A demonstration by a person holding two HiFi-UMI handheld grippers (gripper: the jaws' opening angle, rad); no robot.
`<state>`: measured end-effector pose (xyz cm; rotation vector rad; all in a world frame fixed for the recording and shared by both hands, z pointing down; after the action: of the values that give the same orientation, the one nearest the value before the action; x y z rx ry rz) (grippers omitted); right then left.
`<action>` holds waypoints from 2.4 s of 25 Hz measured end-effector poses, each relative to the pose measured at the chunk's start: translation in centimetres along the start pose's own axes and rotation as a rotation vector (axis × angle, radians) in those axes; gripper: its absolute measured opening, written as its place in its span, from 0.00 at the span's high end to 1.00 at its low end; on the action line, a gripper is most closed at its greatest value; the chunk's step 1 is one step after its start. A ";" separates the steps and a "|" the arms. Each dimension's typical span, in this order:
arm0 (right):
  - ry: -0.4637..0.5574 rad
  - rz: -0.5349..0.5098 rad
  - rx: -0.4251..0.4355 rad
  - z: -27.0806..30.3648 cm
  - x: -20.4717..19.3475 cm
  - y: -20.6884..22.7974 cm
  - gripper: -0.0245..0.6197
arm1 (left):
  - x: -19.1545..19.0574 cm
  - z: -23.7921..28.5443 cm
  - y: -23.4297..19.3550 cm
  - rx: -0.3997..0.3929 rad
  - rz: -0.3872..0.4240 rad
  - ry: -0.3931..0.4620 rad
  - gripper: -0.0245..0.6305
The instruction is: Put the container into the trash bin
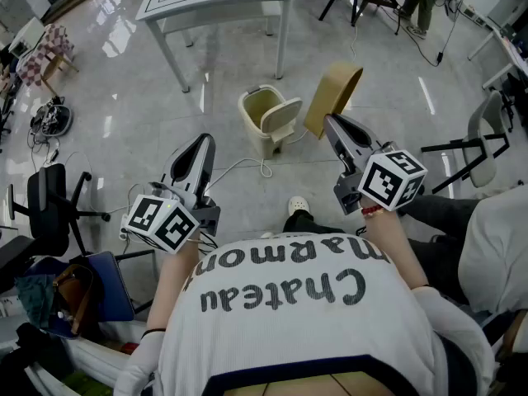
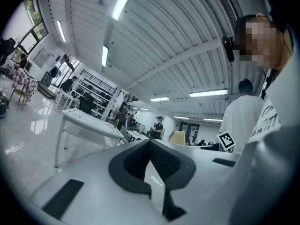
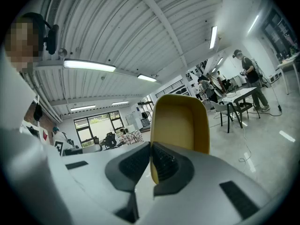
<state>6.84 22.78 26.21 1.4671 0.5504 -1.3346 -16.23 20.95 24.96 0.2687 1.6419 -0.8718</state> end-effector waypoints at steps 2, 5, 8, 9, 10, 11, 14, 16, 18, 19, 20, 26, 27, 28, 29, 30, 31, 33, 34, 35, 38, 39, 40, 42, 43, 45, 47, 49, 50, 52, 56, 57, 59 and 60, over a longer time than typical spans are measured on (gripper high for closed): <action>-0.005 -0.009 -0.001 0.2 0.1 -0.1 0.90 | 0.3 0.0 -0.2 0.002 -0.002 0.003 0.93; 0.002 0.015 0.012 0.4 0.2 -0.2 0.90 | 0.5 -0.1 -0.4 0.005 -0.002 0.005 0.93; 0.015 0.052 0.021 0.5 0.4 -0.2 0.90 | 0.5 -0.2 -0.5 0.008 -0.001 0.006 0.93; 0.013 0.050 0.017 0.5 0.4 -0.2 0.90 | 0.5 -0.3 -0.6 0.008 -0.001 0.006 0.93; 0.009 0.044 0.012 0.6 0.3 -0.1 0.90 | 0.5 -0.3 -0.7 0.009 -0.003 0.007 0.93; 0.003 0.035 0.008 0.6 0.3 -0.2 0.90 | 0.5 -0.4 -0.8 0.011 -0.009 0.009 0.93; -0.016 0.004 0.000 1.2 0.3 -0.3 0.90 | 0.6 -0.5 -1.4 0.021 -0.021 0.016 0.93; -0.031 -0.009 -0.005 1.6 0.1 -0.1 0.90 | 0.4 -0.5 -1.8 0.028 -0.026 0.015 0.93; -0.040 -0.005 -0.005 2.0 0.0 0.2 0.90 | 0.1 -0.3 -2.4 0.038 -0.039 0.013 0.93; -0.040 0.001 -0.003 2.3 0.1 0.5 0.90 | 0.0 -0.1 -2.7 0.045 -0.047 0.014 0.93; -0.038 0.005 -0.001 2.8 0.3 0.8 0.90 | 0.0 0.1 -3.1 0.053 -0.051 0.017 0.93; -0.024 0.033 -0.003 6.6 1.8 4.3 0.90 | 0.6 2.3 -6.2 0.114 -0.063 0.041 0.93; -0.029 0.040 0.001 7.5 2.0 5.1 0.90 | 0.7 2.9 -6.8 0.129 -0.068 0.047 0.93; -0.035 0.044 0.006 8.5 2.3 5.8 0.90 | 0.9 3.5 -7.5 0.144 -0.072 0.051 0.93; -0.042 0.046 0.014 9.5 2.6 6.5 0.90 | 1.0 4.2 -8.3 0.158 -0.074 0.053 0.93; -0.048 0.045 0.024 10.5 3.0 7.1 0.90 | 1.2 5.1 -9.0 0.171 -0.074 0.051 0.93; -0.055 0.041 0.035 11.6 3.4 7.7 0.90 | 1.4 6.0 -9.7 0.182 -0.072 0.048 0.93; -0.068 0.033 0.056 13.6 4.1 8.9 0.90 | 1.7 7.8 -11.0 0.207 -0.070 0.040 0.93; -0.073 0.031 0.064 14.7 4.5 9.6 0.90 | 1.9 8.6 -11.6 0.218 -0.071 0.039 0.93; -0.076 0.030 0.071 15.7 4.9 10.2 0.90 | 2.1 9.5 -12.1 0.227 -0.072 0.038 0.93; -0.076 0.031 0.091 18.5 6.3 12.1 0.90 | 2.6 12.1 -13.6 0.242 -0.069 0.038 0.93; -0.076 0.033 0.096 19.2 6.7 12.8 0.90 | 2.8 13.0 -14.0 0.246 -0.068 0.040 0.93; -0.078 0.037 0.100 20.0 7.0 13.6 0.90 | 2.9 13.8 -14.4 0.250 -0.068 0.041 0.93; -0.082 0.048 0.108 21.4 7.5 15.1 0.90 | 3.1 15.3 -15.2 0.260 -0.064 0.038 0.93; -0.085 0.055 0.113 22.0 7.6 15.7 0.90 | 3.1 15.9 -15.7 0.266 -0.059 0.034 0.93; -0.091 0.062 0.123 23.3 7.9 16.7 0.90 | 3.3 17.1 -16.6 0.277 -0.052 0.031 0.93; -0.100 0.059 0.132 24.7 8.3 17.7 0.90 | 3.5 18.2 -17.6 0.289 -0.057 0.038 0.93; -0.108 0.053 0.144 25.9 8.7 18.4 0.90 | 3.7 19.2 -18.3 0.303 -0.061 0.048 0.93; -0.111 0.051 0.151 26.5 8.9 18.7 0.90 | 3.7 19.6 -18.6 0.312 -0.062 0.054 0.93; -0.120 0.043 0.169 27.3 9.2 19.2 0.90 | 3.6 20.1 -19.3 0.338 -0.073 0.067 0.93; -0.148 0.030 0.197 28.8 8.8 20.1 0.90 | 3.1 21.0 -20.4 0.378 -0.082 0.067 0.93; -0.156 0.032 0.201 29.2 8.6 20.4 0.90 | 3.0 21.3 -20.6 0.382 -0.078 0.062 0.93; -0.172 0.042 0.206 29.8 8.0 20.9 0.90 | 2.8 21.6 -20.7 0.388 -0.070 0.051 0.93; -0.180 0.049 0.207 30.1 7.7 21.1 0.90 | 2.7 21.7 -20.8 0.391 -0.069 0.046 0.93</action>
<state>13.65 -13.74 31.55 1.4961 0.2650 -1.5019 -13.35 -8.65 30.20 0.5074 1.5198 -1.2472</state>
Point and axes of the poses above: the fingertips, and each gripper's own axes: z forward along the fingers, y to its right, x out of its top, the point moved 1 cm from there along -z, backward along the fingers, and after that the axes turned 2 degrees about -z, right-handed, at the moved point
